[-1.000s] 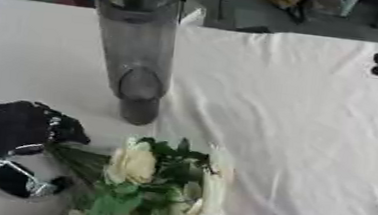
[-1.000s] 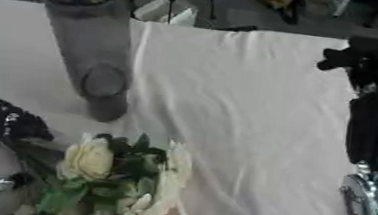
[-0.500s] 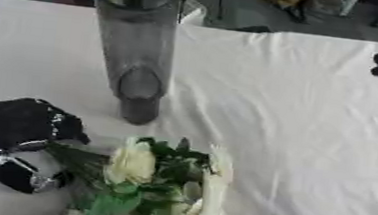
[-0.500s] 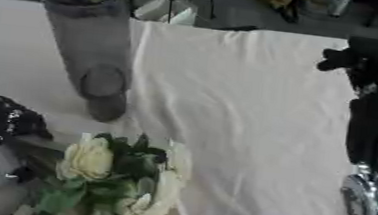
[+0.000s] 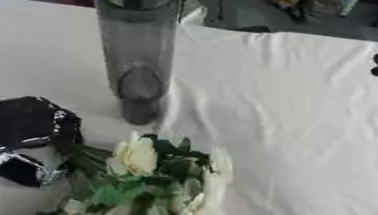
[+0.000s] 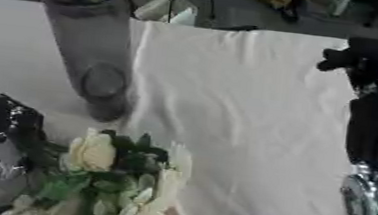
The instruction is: Arrange flowers into the vase.
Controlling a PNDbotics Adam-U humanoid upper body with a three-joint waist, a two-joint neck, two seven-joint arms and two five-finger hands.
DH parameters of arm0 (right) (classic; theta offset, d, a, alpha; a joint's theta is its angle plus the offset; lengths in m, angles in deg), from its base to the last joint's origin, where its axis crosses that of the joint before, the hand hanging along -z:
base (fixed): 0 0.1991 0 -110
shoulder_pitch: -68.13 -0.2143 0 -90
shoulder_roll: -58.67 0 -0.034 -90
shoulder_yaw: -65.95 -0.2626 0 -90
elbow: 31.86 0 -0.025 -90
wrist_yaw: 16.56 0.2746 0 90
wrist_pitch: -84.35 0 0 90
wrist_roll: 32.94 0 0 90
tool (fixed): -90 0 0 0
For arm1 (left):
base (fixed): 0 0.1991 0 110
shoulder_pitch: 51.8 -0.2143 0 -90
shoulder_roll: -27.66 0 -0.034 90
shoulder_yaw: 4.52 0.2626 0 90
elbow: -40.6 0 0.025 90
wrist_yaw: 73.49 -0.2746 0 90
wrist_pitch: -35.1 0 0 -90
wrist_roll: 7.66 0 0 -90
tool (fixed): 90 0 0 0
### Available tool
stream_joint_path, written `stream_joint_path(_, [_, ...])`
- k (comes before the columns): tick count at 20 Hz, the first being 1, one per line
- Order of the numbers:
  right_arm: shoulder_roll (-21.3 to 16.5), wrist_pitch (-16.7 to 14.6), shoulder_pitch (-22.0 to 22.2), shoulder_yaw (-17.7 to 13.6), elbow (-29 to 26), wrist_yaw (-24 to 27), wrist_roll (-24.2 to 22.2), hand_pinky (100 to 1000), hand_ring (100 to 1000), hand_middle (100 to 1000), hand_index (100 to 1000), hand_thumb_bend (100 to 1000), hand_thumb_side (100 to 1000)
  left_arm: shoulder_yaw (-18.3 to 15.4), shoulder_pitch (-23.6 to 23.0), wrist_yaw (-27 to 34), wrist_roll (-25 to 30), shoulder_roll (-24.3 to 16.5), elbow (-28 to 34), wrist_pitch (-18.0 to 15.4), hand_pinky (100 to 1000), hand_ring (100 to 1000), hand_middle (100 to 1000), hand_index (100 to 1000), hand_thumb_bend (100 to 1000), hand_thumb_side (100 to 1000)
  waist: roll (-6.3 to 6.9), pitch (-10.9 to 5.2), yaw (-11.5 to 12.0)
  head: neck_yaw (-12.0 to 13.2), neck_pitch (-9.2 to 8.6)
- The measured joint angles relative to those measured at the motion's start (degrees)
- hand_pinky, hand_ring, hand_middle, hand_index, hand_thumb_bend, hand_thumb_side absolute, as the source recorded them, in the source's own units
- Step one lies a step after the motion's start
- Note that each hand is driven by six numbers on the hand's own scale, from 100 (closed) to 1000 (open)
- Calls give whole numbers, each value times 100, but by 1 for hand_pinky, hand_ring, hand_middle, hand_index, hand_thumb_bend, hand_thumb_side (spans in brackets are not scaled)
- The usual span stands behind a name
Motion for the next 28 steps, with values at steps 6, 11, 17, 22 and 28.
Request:
stream_joint_path(6, [1,13,0,0,0,-4,-9,749,548,530,712,100,1000,2,34,-37,-300,37,-87,19,332,403,480,619,100,608,0,26,-12,5,-1])
stream_joint_path(11, [2,21,0,0,0,-19,-16,750,548,530,712,100,1000,6,85,-114,-478,83,-164,19,225,258,355,522,150,615,0,31,-25,23,-18])
stream_joint_path(17, [8,26,5,0,0,-22,-21,751,547,530,713,100,1000,54,129,-315,-667,86,-229,2,102,100,211,396,160,615,0,42,-40,51,-44])
stream_joint_path(22, [35,31,16,-2,0,-25,-26,752,547,530,713,100,1000,94,125,-399,-824,86,-280,-44,100,100,135,326,138,686,0,49,-54,55,-46])
stream_joint_path(28, [43,48,28,-2,0,-25,-43,752,547,530,713,100,1000,106,124,-378,-1115,86,-307,-85,100,100,100,282,100,759,0,49,-62,56,-46])
